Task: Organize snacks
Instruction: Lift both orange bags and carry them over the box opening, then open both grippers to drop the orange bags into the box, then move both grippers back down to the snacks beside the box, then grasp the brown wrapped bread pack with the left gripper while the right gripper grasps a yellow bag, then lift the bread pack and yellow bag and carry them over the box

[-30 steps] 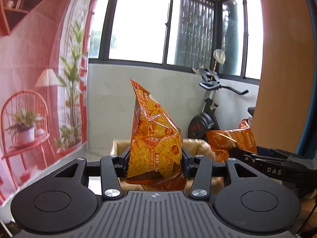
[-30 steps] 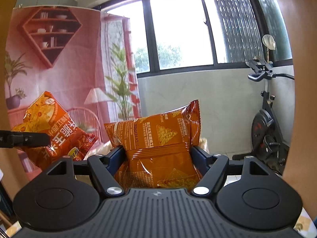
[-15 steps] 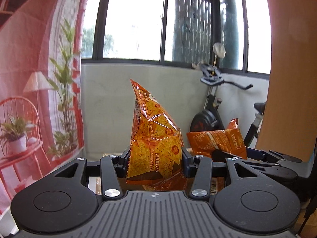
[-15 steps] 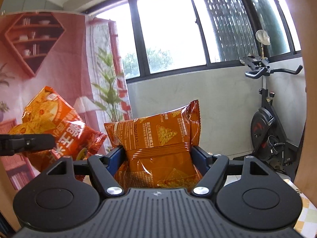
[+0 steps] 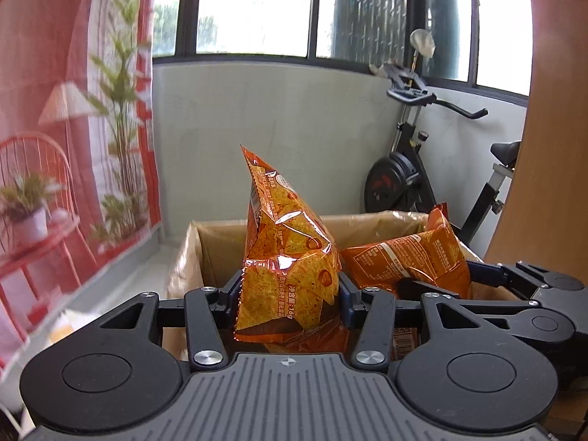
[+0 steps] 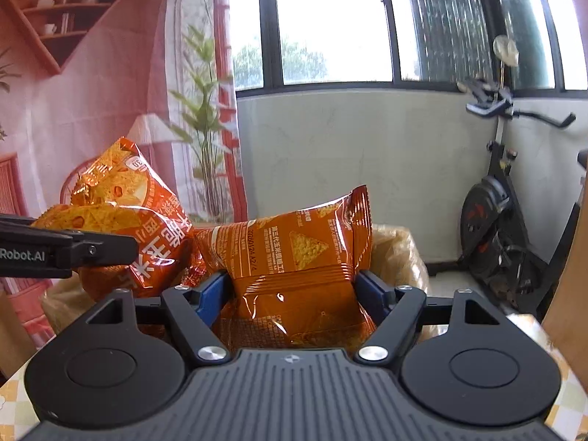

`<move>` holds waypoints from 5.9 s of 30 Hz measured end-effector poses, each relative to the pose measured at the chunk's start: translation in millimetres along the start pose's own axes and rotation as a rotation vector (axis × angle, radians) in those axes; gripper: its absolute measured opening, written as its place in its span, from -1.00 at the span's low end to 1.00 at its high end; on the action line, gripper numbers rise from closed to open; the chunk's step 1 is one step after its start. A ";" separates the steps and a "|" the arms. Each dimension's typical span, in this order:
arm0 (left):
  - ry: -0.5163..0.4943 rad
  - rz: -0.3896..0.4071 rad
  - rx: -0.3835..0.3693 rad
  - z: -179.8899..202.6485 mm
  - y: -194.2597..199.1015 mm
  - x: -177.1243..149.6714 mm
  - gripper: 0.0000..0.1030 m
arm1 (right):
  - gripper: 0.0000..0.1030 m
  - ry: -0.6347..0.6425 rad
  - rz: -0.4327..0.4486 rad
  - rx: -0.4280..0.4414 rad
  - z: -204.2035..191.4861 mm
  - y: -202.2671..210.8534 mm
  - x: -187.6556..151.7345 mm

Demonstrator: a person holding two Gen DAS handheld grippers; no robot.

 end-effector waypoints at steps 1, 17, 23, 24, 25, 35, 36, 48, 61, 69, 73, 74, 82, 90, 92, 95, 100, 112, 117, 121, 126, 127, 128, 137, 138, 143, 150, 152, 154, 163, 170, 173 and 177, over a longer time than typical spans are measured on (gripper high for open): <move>0.004 -0.007 -0.004 -1.4 -0.2 -2.1 0.03 | 0.50 -0.004 -0.012 0.002 0.8 -1.3 -3.4; -0.051 -0.018 0.049 -9.0 20.5 0.3 0.33 | 0.66 -0.051 -0.094 -0.024 13.0 11.3 -16.0; -0.044 0.001 0.066 -10.2 40.4 3.4 0.34 | 0.67 -0.050 -0.091 -0.021 10.2 25.7 -12.2; -0.046 0.004 0.070 -10.3 44.6 4.2 0.34 | 0.67 -0.055 -0.085 -0.017 10.4 30.1 -11.6; -0.050 0.007 0.073 -9.3 49.0 4.6 0.34 | 0.67 -0.057 -0.080 -0.014 10.3 34.6 -11.3; -0.059 0.074 0.093 -17.1 108.1 11.3 0.34 | 0.67 -0.091 -0.026 0.031 8.8 88.1 -7.4; -0.057 0.075 0.098 -19.2 113.4 10.9 0.34 | 0.67 -0.101 -0.018 0.031 10.0 93.8 -7.2; -0.024 0.097 0.148 -32.7 160.0 -17.9 0.35 | 0.67 -0.138 0.051 0.005 14.2 151.3 -33.8; 0.098 0.054 0.098 -12.8 165.2 -88.0 0.54 | 0.67 -0.086 -0.001 -0.071 18.6 193.6 -101.5; 0.093 0.019 0.111 -13.6 175.5 -127.5 0.54 | 0.67 -0.106 -0.038 -0.050 15.3 196.8 -124.7; 0.070 0.009 0.133 -20.0 178.0 -139.1 0.54 | 0.66 -0.112 -0.061 -0.037 7.4 197.9 -139.0; 0.074 0.007 0.136 -22.0 178.7 -141.6 0.54 | 0.66 -0.111 -0.065 -0.035 5.2 198.6 -142.6; 0.082 -0.034 0.111 -20.1 180.1 -165.5 0.54 | 0.66 -0.066 -0.083 -0.014 -12.3 195.8 -152.8; 0.125 -0.113 0.081 -27.8 167.1 -193.0 0.54 | 0.66 0.067 -0.123 0.028 -27.8 182.5 -167.9; 0.139 -0.129 0.077 -29.1 164.5 -198.4 0.54 | 0.66 0.078 -0.141 0.032 -29.4 177.6 -174.0; 0.136 -0.152 0.053 -25.6 160.9 -205.5 0.54 | 0.66 0.076 -0.153 0.041 -29.0 172.4 -179.1; 0.102 -0.197 0.015 -16.2 153.9 -218.1 0.54 | 0.66 0.155 -0.164 0.042 -29.8 163.0 -182.0; 0.019 -0.249 0.009 -2.2 144.0 -233.0 0.67 | 0.66 0.203 -0.191 0.061 -27.9 145.5 -189.5; 0.013 -0.277 0.023 -3.9 135.6 -236.5 0.69 | 0.66 0.222 -0.196 0.073 -32.9 140.9 -191.9; 0.063 -0.292 0.033 -13.3 131.3 -239.2 0.65 | 0.66 0.210 -0.198 0.070 -33.1 139.5 -192.6; 0.079 -0.281 0.056 -18.5 133.6 -239.3 0.61 | 0.66 0.194 -0.206 0.062 -31.0 140.1 -195.1; 0.090 -0.281 0.063 -20.7 133.9 -239.4 0.61 | 0.66 0.190 -0.210 0.060 -30.2 140.2 -196.1; 0.101 -0.281 0.072 -23.5 134.1 -239.3 0.61 | 0.66 0.184 -0.214 0.058 -29.3 140.4 -197.2; 0.180 -0.275 0.161 -42.7 135.1 -235.9 0.60 | 0.66 0.175 -0.217 0.059 -29.6 143.3 -198.6; 0.186 -0.275 0.168 -44.8 134.6 -235.4 0.60 | 0.66 0.179 -0.215 0.060 -30.0 142.9 -197.9; 0.179 -0.277 0.177 -45.0 132.3 -233.4 0.61 | 0.67 0.243 -0.222 0.058 -35.9 133.8 -195.2; 0.175 -0.274 0.178 -45.0 135.4 -236.6 0.62 | 0.75 0.430 -0.225 0.109 -58.1 118.5 -197.7; 0.169 -0.274 0.181 -43.0 136.5 -237.8 0.62 | 0.75 0.474 -0.215 0.122 -64.8 114.7 -197.8; 0.167 -0.272 0.182 -40.8 137.0 -238.7 0.62 | 0.75 0.488 -0.203 0.140 -70.9 110.8 -195.5; 0.168 -0.250 0.166 -39.7 139.2 -239.3 0.49 | 0.34 0.371 -0.167 0.172 -72.9 98.0 -183.9; 0.211 -0.229 0.164 -44.7 144.4 -235.5 0.42 | 0.22 0.233 -0.123 0.149 -61.9 121.7 -181.9; 0.223 -0.206 0.193 -51.1 150.4 -230.3 0.42 | 0.21 0.191 -0.102 0.133 -55.4 133.0 -176.4; 0.246 -0.151 0.223 -59.4 159.4 -217.7 0.42 | 0.21 0.143 -0.075 0.116 -47.5 142.1 -165.7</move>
Point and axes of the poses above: each gripper's, at about its wrist camera, not at the fingertips, and y roughly against the way its jaws point, z to its right, x to its top, the point moved 8 cm from there along -y, roughly the way its jaws point, and after that the axes turned 7 degrees about z, right-handed, at the moved point
